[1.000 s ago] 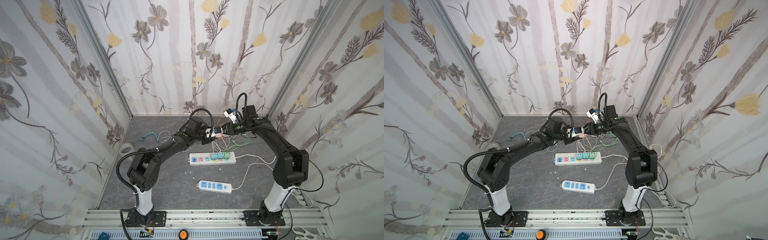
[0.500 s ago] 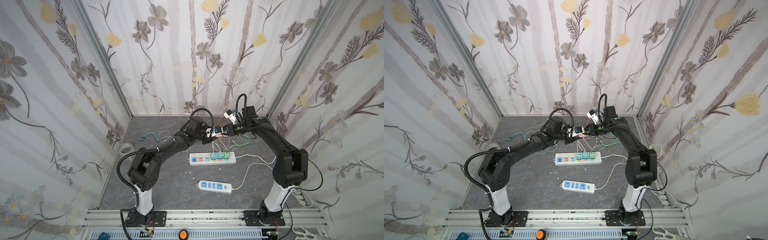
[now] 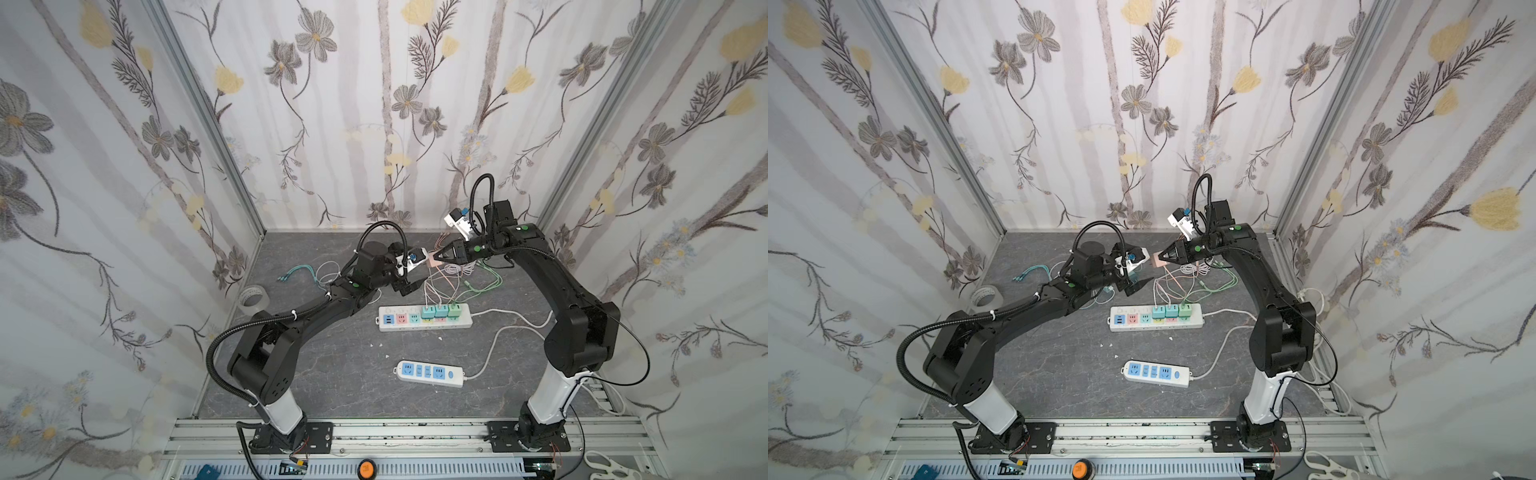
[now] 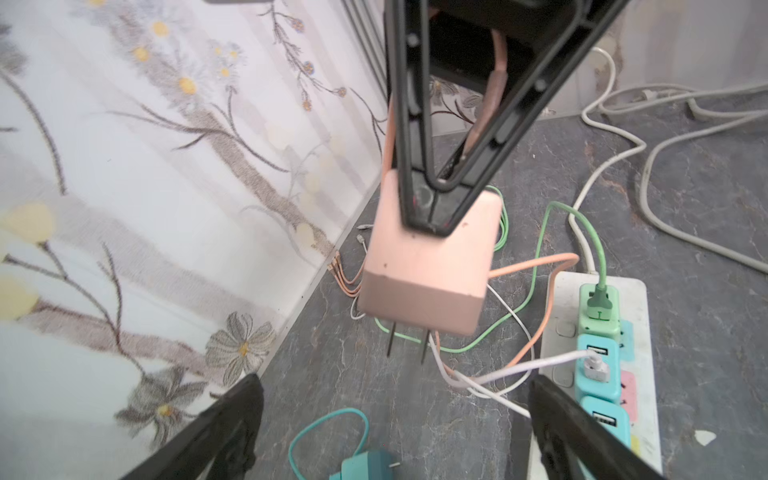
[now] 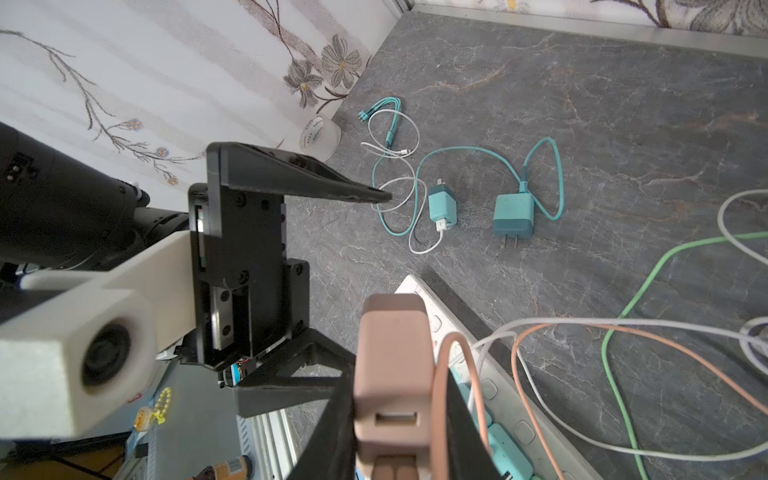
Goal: Insert the plug
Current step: 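Grasp the pink charger with the right gripper from the left gripper, then carry the pink charger over the strip while the left gripper withdraws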
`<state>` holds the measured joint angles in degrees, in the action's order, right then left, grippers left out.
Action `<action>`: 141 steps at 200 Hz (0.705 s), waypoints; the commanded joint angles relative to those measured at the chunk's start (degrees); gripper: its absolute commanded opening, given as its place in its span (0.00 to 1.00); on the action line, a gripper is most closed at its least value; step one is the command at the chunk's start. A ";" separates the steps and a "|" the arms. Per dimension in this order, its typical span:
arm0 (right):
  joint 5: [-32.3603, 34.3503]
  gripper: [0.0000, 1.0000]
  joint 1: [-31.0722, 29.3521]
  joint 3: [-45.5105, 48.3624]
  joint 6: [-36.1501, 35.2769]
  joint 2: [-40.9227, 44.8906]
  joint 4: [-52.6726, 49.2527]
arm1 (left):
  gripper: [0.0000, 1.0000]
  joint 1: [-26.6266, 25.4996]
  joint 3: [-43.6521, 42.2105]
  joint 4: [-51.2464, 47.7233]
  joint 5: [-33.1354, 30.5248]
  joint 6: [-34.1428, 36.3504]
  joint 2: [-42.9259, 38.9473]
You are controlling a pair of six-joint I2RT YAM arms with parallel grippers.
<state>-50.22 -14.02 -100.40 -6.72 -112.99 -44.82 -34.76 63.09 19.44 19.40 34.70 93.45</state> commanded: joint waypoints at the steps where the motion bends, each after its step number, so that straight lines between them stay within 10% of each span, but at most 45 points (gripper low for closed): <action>1: 0.18 0.00 -1.33 -0.67 -6.85 -0.71 2.38 | 1.00 0.52 -5.52 9.12 -8.73 -9.12 -5.48; 82: 6.03 0.00 -9.71 -5.69 -39.19 -6.57 -8.76 | 1.00 3.31 -21.51 -0.34 -42.25 -32.30 -26.74; 141: 23.25 0.00 -17.34 -14.31 -51.43 -14.48 -24.82 | 1.00 6.37 -25.11 -6.51 -43.99 -37.56 -32.80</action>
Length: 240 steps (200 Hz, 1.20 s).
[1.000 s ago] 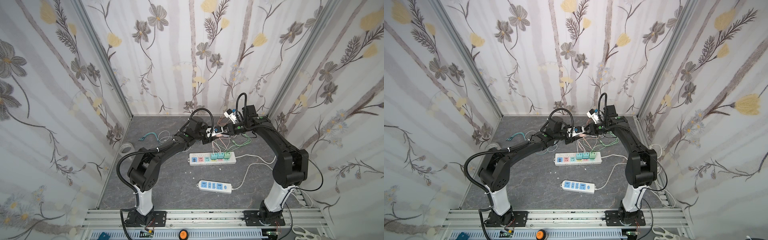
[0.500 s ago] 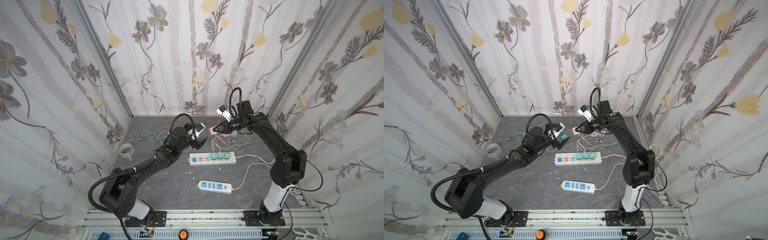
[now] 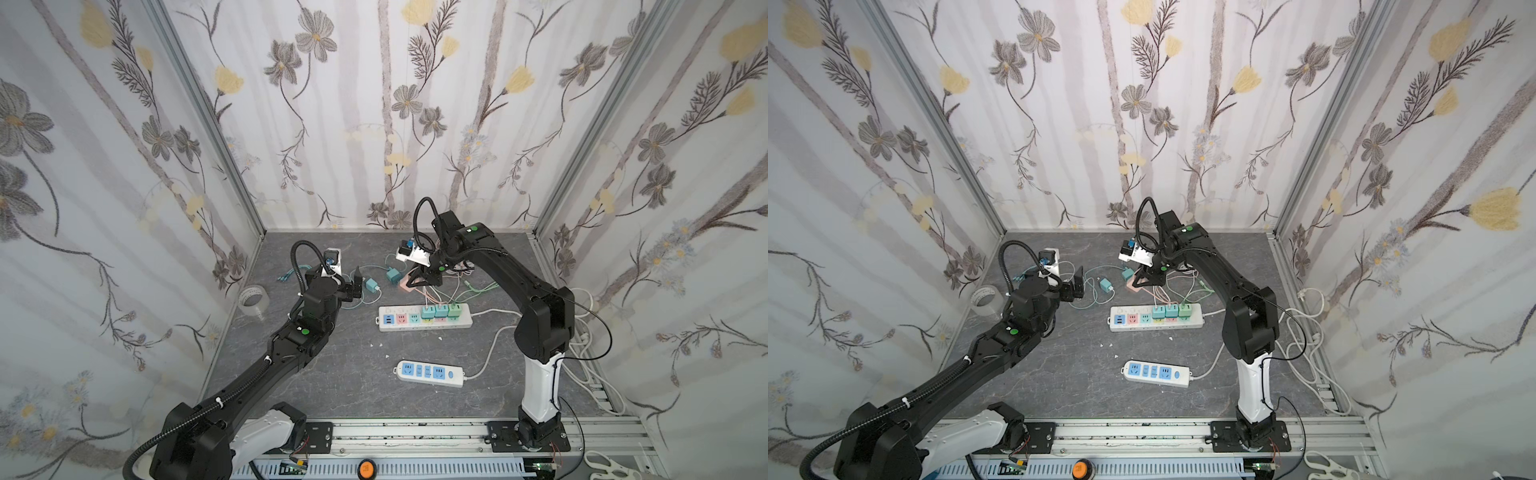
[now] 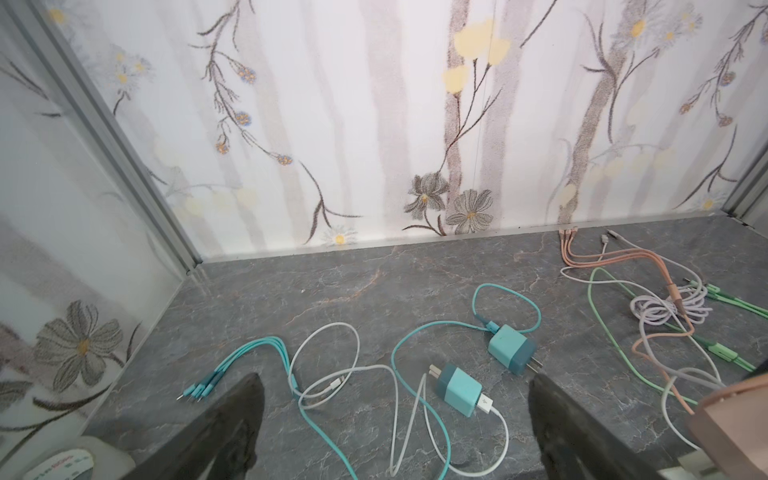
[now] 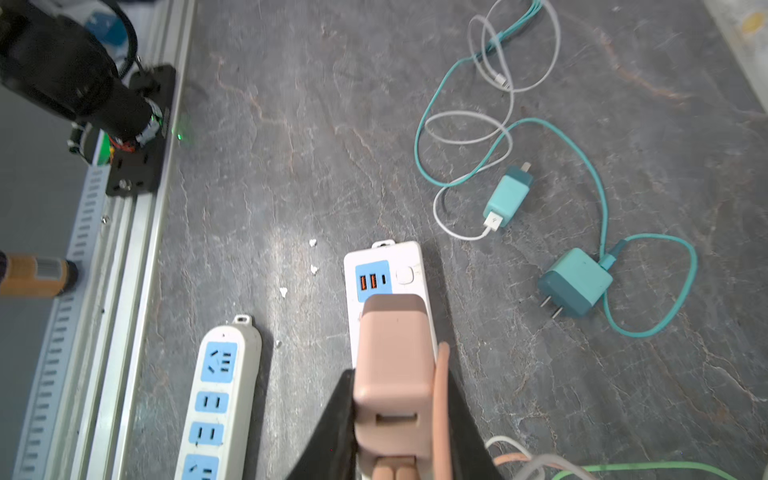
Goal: Insert the plug
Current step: 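Carry the pink charger over the strip while the left gripper withdraws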
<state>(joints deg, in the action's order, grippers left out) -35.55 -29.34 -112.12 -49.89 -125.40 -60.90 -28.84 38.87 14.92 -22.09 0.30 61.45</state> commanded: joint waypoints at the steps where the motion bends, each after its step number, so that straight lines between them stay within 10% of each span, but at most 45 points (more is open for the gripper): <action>1: 8.84 0.00 -2.20 -2.77 -8.36 -2.27 -9.03 | 1.00 0.45 -0.90 -2.04 -2.51 -3.18 -0.81; 33: 13.06 0.00 -4.61 -5.81 -10.85 -5.50 -15.37 | 1.00 0.92 0.15 -4.61 1.14 -3.28 0.21; 67: 8.58 0.00 -4.76 -5.31 -12.22 -4.05 -16.00 | 0.97 1.42 3.60 -8.84 26.94 -1.88 5.13; 130: -5.34 0.00 0.41 -4.86 -12.74 4.83 -16.00 | 0.87 0.37 -3.68 20.93 50.90 -0.72 19.34; 240: -18.16 0.00 6.56 -5.74 1.03 11.91 -10.77 | 0.82 -11.36 8.37 59.26 56.20 -10.32 46.23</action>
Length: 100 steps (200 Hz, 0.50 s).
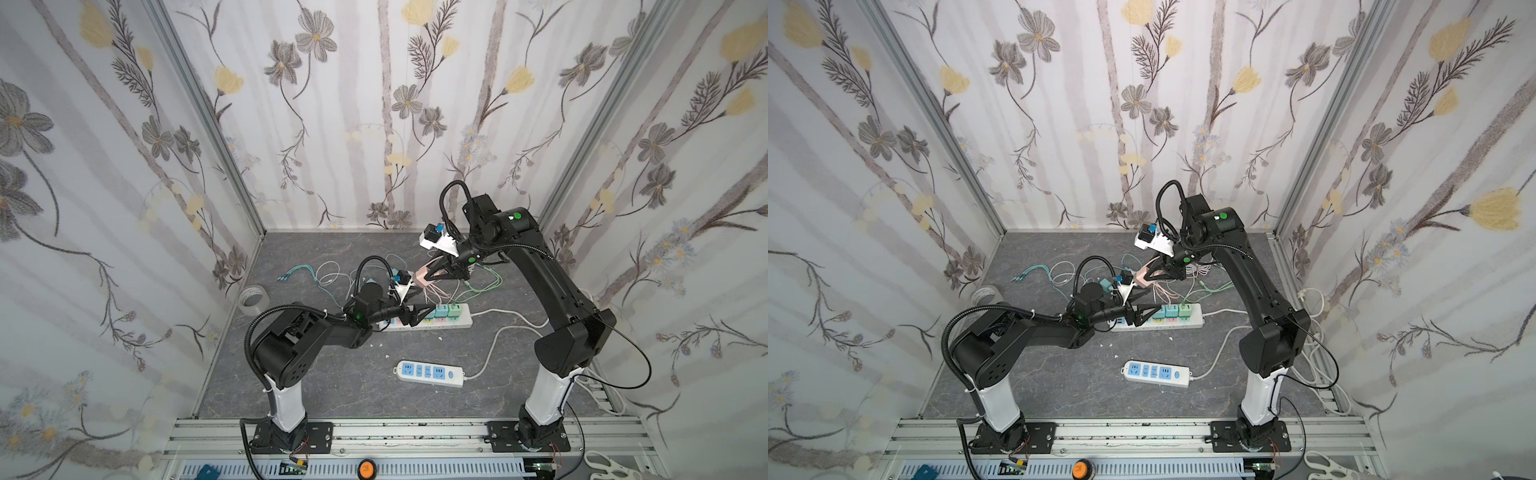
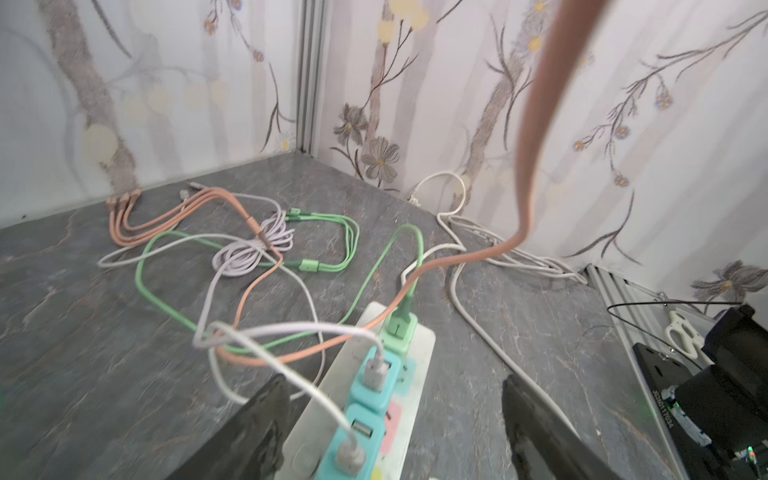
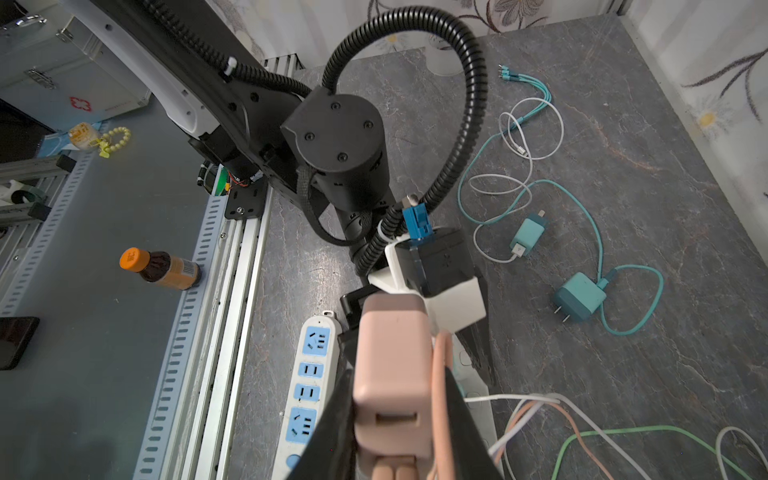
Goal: Insert the plug
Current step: 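Carry the pink charger over the strip while the left gripper withdraws, then lower the pink charger with the right gripper onto the teal-marked socket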
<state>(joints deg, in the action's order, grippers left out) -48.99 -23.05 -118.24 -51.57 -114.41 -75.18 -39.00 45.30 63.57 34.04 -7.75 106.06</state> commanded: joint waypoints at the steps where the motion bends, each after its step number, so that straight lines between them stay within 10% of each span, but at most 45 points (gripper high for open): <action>1: -4.67 0.00 0.28 0.46 2.84 0.93 3.65 | 0.82 -1.22 2.05 10.70 0.11 -2.36 1.70; 100: -6.85 0.00 2.68 7.93 6.67 7.18 10.86 | 0.83 -1.32 2.90 17.20 -3.53 -5.88 2.07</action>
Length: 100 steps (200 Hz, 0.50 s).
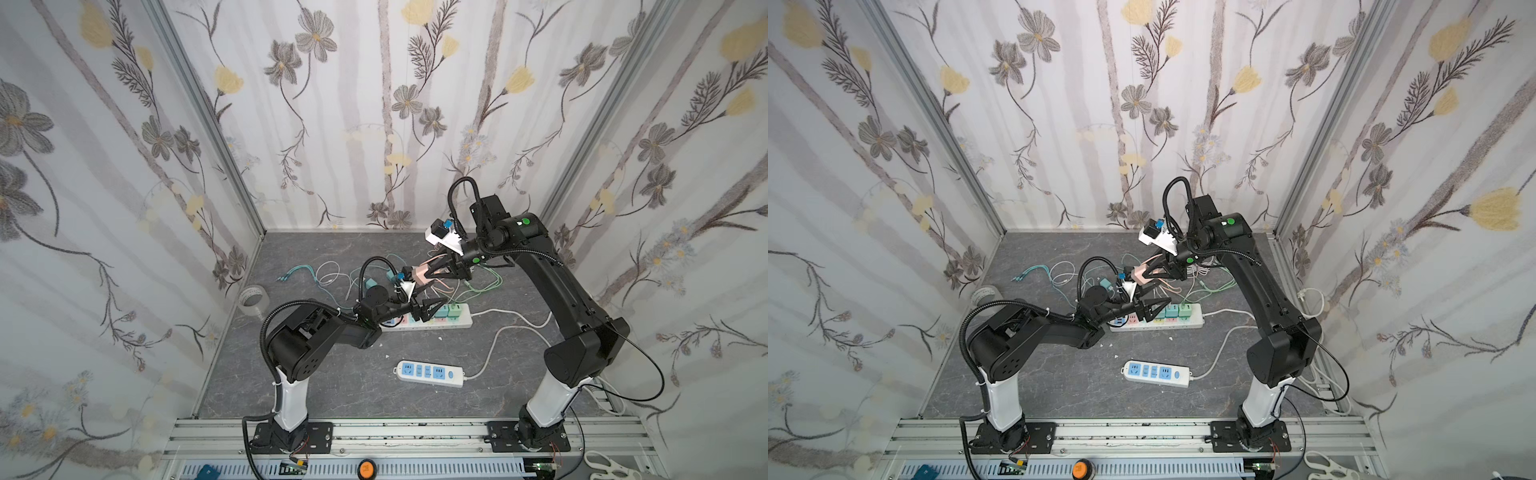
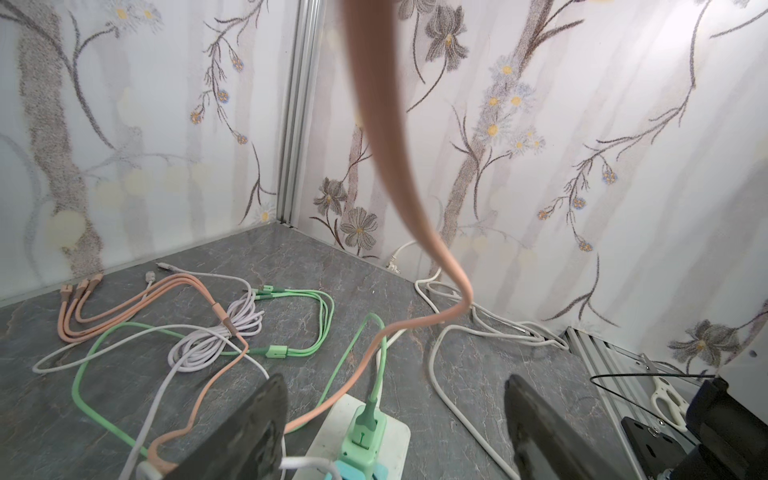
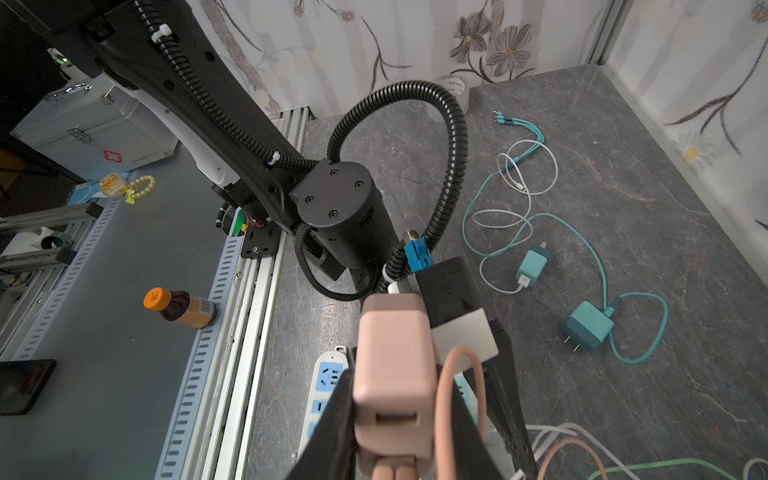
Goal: Insert the plug
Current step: 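Lower the pink charger with the right gripper onto the teal-marked socket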
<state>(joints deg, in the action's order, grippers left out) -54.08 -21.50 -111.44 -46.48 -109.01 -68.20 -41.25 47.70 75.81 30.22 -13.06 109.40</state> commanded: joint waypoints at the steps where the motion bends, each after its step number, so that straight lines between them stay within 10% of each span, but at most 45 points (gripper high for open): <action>1: -1.74 0.00 1.16 1.27 1.66 1.87 3.97 | 0.83 0.96 0.52 4.96 0.46 -0.65 -1.29; 65: -6.15 0.00 3.96 17.35 15.78 12.94 26.68 | 0.82 1.08 4.34 5.05 6.31 -7.07 -2.91; 100: -8.26 0.00 4.08 25.36 22.16 16.58 37.24 | 0.66 1.09 8.20 5.05 6.61 -10.18 -0.85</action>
<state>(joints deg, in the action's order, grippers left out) -58.39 -17.54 -89.38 -30.98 -93.67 -43.55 -40.18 53.54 78.06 35.81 -19.84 107.35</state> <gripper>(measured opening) 0.250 0.749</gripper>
